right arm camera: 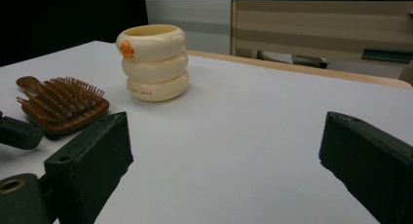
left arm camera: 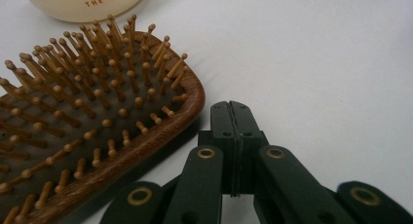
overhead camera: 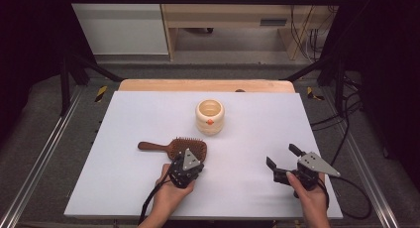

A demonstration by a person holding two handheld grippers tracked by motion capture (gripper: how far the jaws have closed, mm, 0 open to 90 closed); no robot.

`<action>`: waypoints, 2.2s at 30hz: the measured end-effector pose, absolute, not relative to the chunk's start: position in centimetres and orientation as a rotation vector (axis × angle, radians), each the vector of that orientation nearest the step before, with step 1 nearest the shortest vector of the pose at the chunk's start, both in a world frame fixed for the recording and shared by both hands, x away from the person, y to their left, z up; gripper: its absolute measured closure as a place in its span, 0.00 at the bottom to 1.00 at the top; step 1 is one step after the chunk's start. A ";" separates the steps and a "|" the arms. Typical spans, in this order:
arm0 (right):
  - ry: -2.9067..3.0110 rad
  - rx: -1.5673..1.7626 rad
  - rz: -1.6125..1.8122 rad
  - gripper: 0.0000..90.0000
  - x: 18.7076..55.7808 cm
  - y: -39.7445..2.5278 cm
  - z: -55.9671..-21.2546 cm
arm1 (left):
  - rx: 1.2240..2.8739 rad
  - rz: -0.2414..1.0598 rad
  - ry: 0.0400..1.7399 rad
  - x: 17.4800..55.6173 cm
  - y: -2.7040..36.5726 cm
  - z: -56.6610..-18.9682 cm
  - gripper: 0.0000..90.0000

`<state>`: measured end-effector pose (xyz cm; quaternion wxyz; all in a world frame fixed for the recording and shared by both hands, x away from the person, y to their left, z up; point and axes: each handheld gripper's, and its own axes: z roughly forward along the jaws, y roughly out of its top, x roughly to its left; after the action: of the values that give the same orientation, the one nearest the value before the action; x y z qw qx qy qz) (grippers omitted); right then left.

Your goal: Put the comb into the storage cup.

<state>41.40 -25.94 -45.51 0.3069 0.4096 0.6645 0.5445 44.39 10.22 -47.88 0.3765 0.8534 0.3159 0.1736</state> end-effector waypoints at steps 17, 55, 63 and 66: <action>1.761 1.071 1.443 0.06 41.2 -25.7 -45.4 | 2.113 0.420 0.919 46.0 10.3 -48.5 1.00; 1.773 1.069 1.451 0.06 41.3 -25.5 -45.5 | 2.071 0.448 1.077 49.9 9.8 -48.1 1.00; 1.777 1.070 1.451 0.06 41.3 -25.5 -45.5 | 2.071 0.466 1.090 50.4 9.6 -48.0 1.00; 1.779 1.068 1.452 0.06 41.3 -25.5 -45.5 | 2.069 0.469 1.103 50.6 9.5 -48.0 1.00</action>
<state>41.30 -25.49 -45.52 0.2997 0.4023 0.6703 0.5468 50.60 9.47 -47.98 0.3667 0.8051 0.4291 0.1825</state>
